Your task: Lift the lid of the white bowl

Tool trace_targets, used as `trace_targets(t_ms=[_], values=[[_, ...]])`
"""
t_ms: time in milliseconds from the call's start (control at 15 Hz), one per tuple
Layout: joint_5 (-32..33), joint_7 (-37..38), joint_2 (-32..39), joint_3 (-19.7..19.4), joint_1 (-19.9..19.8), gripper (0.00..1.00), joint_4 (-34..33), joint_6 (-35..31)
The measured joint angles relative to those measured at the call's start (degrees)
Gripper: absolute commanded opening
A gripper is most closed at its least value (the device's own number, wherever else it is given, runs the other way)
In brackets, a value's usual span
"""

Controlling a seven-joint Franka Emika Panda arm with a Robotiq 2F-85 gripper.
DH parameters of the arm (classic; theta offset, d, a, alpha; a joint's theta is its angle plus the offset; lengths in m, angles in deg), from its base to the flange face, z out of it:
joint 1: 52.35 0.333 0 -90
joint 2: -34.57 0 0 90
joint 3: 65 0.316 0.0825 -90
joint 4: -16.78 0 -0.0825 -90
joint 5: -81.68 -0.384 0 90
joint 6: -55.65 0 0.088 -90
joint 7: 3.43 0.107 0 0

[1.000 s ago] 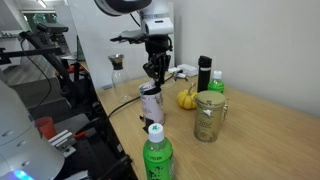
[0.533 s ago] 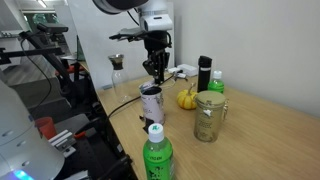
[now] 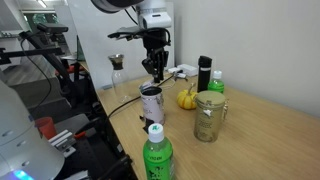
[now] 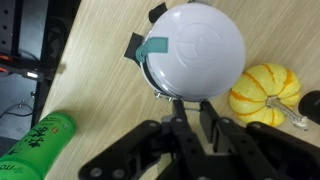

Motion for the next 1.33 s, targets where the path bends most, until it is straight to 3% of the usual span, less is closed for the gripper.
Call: trace_targets(t_ms=[1333], values=[[0.0,0.0,-1.5,1.4,0.0,0.06,0.0,1.3]])
